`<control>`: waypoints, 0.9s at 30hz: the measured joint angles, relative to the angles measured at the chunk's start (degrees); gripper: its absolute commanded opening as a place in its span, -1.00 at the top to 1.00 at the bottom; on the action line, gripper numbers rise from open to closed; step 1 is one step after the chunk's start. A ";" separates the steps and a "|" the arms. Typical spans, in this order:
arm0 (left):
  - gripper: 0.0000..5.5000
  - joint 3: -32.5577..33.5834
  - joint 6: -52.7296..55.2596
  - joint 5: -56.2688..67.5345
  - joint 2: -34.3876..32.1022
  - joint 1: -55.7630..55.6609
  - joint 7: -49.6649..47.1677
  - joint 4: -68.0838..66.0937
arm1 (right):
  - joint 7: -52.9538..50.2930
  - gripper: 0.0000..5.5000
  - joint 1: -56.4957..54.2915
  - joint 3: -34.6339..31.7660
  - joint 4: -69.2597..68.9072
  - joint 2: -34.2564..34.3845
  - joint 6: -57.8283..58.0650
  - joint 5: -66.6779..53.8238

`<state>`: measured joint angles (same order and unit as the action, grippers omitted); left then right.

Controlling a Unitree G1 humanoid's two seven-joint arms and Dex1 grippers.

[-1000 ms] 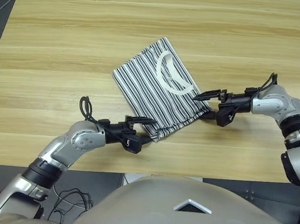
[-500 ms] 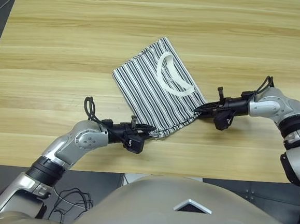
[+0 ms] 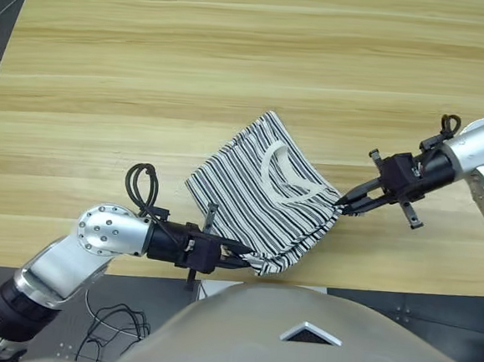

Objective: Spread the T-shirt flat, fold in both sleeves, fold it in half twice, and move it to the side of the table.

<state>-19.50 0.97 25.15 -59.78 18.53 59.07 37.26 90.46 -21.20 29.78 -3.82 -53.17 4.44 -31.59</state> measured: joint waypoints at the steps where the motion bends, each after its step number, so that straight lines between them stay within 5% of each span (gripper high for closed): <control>1: 0.89 1.05 1.20 1.50 -0.66 0.30 0.68 0.56 | 0.23 0.96 0.37 -0.60 -1.00 -0.07 0.73 0.05; 14: 0.89 12.70 1.85 5.02 -0.16 5.14 4.64 -7.42 | -7.81 0.96 -1.16 -4.07 9.44 13.95 -9.43 15.24; 27: 0.89 17.15 2.70 6.09 6.75 0.83 5.84 -23.27 | -15.06 0.96 -12.69 -4.34 32.00 28.44 -21.80 26.11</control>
<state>-2.35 3.67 31.25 -53.03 19.37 64.91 13.99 75.40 -33.90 25.44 28.18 -24.72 -17.36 -5.48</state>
